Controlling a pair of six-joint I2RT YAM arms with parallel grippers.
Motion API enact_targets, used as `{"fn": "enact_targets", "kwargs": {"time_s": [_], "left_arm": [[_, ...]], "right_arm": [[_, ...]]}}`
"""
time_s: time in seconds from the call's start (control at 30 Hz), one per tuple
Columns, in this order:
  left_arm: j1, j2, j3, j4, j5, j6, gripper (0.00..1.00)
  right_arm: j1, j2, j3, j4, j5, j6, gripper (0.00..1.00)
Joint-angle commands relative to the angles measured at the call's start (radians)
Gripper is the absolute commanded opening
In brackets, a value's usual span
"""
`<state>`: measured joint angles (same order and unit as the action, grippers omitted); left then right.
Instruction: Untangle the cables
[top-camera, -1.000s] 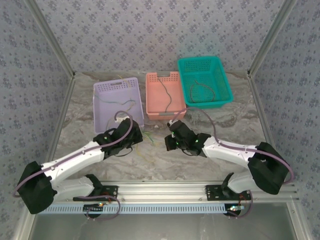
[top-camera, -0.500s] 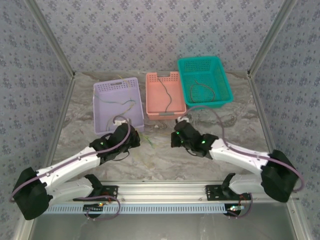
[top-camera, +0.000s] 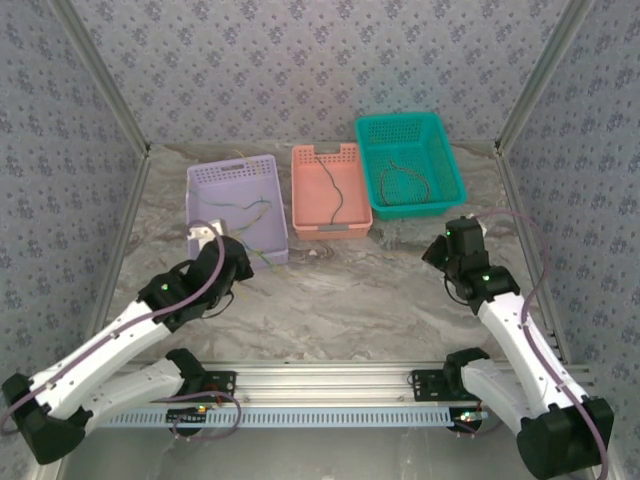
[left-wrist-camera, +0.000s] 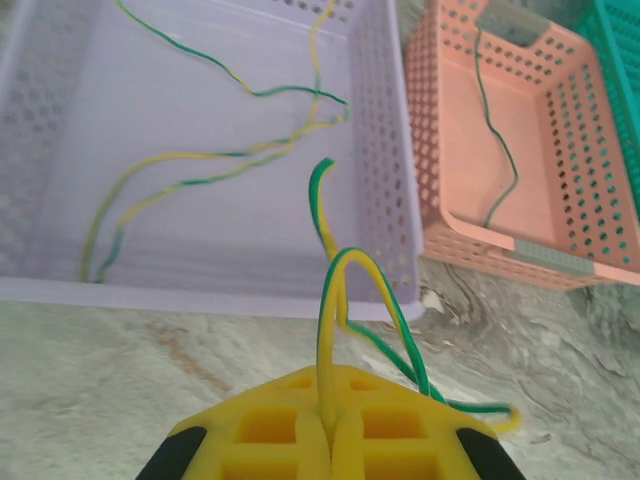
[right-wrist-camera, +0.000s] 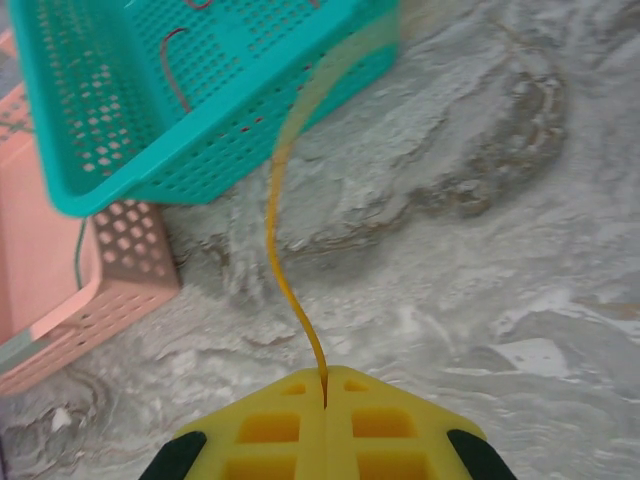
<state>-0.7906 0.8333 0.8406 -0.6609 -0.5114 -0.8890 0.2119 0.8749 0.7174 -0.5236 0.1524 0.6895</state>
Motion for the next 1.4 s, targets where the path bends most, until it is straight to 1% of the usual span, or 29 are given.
{"fn": "enact_targets", "kwargs": {"time_s": [0.0, 0.13, 0.17, 0.23, 0.3, 0.37, 0.4, 0.5, 0.57, 0.73, 0.83, 0.87, 0.93, 1.0, 1.03, 1.1, 1.17, 1.23, 1.3, 1.37], "left_arm": [[0.029, -0.063, 0.062, -0.124, -0.088, 0.051, 0.00], [0.075, -0.105, 0.126, -0.218, -0.146, 0.084, 0.00], [0.094, -0.114, 0.134, -0.215, -0.127, 0.108, 0.00], [0.115, -0.126, 0.136, -0.164, -0.055, 0.150, 0.00], [0.116, -0.119, 0.133, -0.091, 0.053, 0.178, 0.00], [0.116, -0.100, 0.123, -0.025, 0.165, 0.193, 0.00], [0.116, -0.088, 0.121, 0.034, 0.219, 0.194, 0.00], [0.115, -0.050, 0.116, 0.112, 0.341, 0.182, 0.00], [0.108, -0.033, 0.104, 0.175, 0.414, 0.163, 0.00], [0.067, -0.010, 0.052, 0.377, 0.540, 0.116, 0.00], [0.040, 0.002, 0.043, 0.448, 0.572, 0.108, 0.00], [0.034, 0.006, 0.042, 0.463, 0.576, 0.105, 0.00], [0.022, 0.009, 0.038, 0.482, 0.576, 0.102, 0.00], [0.019, 0.013, 0.029, 0.498, 0.574, 0.099, 0.00], [0.018, 0.015, 0.024, 0.512, 0.576, 0.095, 0.00], [0.016, 0.019, 0.009, 0.545, 0.579, 0.092, 0.00], [0.010, 0.028, 0.002, 0.568, 0.583, 0.096, 0.00], [0.000, 0.041, 0.004, 0.580, 0.596, 0.119, 0.00], [-0.010, 0.055, 0.007, 0.594, 0.619, 0.161, 0.00], [-0.023, 0.068, 0.005, 0.604, 0.627, 0.198, 0.00]], "right_arm": [[-0.021, 0.016, 0.034, -0.048, -0.068, -0.031, 0.00], [-0.023, 0.029, 0.022, -0.051, -0.054, -0.030, 0.00], [-0.022, 0.030, 0.016, -0.040, -0.067, -0.031, 0.00], [-0.018, 0.040, 0.005, -0.012, -0.105, -0.029, 0.00], [0.012, 0.072, 0.006, 0.014, -0.131, -0.030, 0.00], [0.055, 0.096, 0.021, 0.021, -0.123, -0.028, 0.00], [0.082, 0.100, 0.029, 0.022, -0.116, -0.024, 0.00], [0.140, 0.104, 0.052, 0.015, -0.088, -0.015, 0.00], [0.154, 0.116, 0.067, 0.016, -0.084, -0.009, 0.00], [0.148, 0.182, 0.058, 0.065, -0.122, 0.039, 0.00], [0.131, 0.234, 0.036, 0.108, -0.176, 0.081, 0.00], [0.130, 0.246, 0.036, 0.111, -0.189, 0.082, 0.04], [0.139, 0.244, 0.036, 0.108, -0.189, 0.094, 0.28], [0.166, 0.195, 0.037, 0.101, -0.165, 0.103, 0.45], [0.190, 0.153, 0.036, 0.098, -0.147, 0.108, 0.49], [0.244, 0.079, 0.042, 0.094, -0.103, 0.116, 0.52], [0.298, 0.015, 0.054, 0.091, -0.073, 0.110, 0.47], [0.350, -0.029, 0.079, 0.109, -0.081, 0.072, 0.41], [0.377, -0.035, 0.120, 0.136, -0.138, 0.031, 0.35], [0.403, -0.002, 0.186, 0.140, -0.210, -0.007, 0.34]]}}
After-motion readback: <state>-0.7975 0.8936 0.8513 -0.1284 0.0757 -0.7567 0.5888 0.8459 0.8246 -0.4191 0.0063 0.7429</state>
